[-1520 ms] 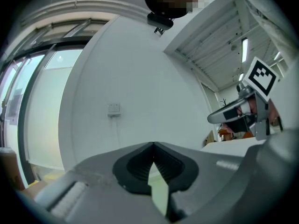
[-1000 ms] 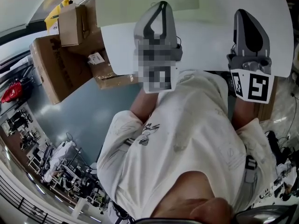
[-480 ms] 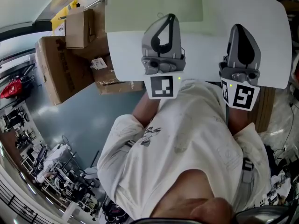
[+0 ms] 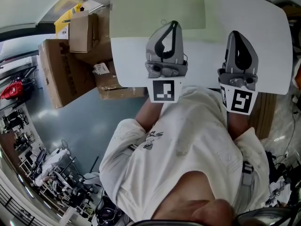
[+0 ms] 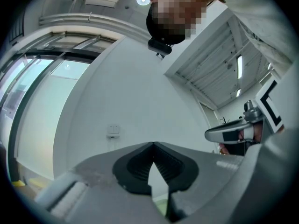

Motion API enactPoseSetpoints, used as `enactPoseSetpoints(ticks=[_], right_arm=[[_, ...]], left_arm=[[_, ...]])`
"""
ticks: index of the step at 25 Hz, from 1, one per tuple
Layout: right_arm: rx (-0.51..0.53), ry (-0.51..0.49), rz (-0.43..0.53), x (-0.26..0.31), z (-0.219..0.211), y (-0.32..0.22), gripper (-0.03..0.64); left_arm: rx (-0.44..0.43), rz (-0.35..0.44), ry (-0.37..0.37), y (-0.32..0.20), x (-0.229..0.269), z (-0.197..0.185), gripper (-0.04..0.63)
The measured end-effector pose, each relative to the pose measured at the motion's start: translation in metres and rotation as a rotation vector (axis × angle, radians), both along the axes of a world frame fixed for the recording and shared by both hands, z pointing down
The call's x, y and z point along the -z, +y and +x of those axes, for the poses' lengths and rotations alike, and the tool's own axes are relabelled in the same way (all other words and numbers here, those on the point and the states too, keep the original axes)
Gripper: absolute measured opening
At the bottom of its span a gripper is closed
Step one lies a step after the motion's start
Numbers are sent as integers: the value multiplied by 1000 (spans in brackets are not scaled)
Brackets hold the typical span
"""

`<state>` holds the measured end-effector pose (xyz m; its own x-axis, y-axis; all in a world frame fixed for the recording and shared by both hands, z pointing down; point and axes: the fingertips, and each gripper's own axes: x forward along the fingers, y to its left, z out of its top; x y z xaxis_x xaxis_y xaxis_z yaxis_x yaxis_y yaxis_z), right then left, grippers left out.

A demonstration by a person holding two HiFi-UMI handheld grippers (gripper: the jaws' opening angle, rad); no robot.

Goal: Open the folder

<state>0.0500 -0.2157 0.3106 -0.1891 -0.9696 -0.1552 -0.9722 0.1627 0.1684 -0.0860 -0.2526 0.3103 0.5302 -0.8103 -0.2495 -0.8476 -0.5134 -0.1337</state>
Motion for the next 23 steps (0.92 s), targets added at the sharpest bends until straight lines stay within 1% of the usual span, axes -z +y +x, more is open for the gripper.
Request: enactPoseSetpoints(ticks=[5, 12, 16, 18, 23], right_arm=[[3, 3, -7, 1, 0, -4, -2], [6, -1, -19, -2, 0, -4, -2], [5, 0, -24, -8, -5, -3, -2], [-3, -1, -27, -7, 1, -2, -2], [-32, -11, -31, 4, 31, 0, -2]], left_arm=[[-5, 8, -13, -2, 4, 4, 0], [-9, 4, -4, -2, 4, 6, 0], [-10, 2, -5, -2, -1, 1, 0], [-13, -1, -10, -1, 0, 5, 0], [-37, 1, -34, 0, 11, 32, 0]])
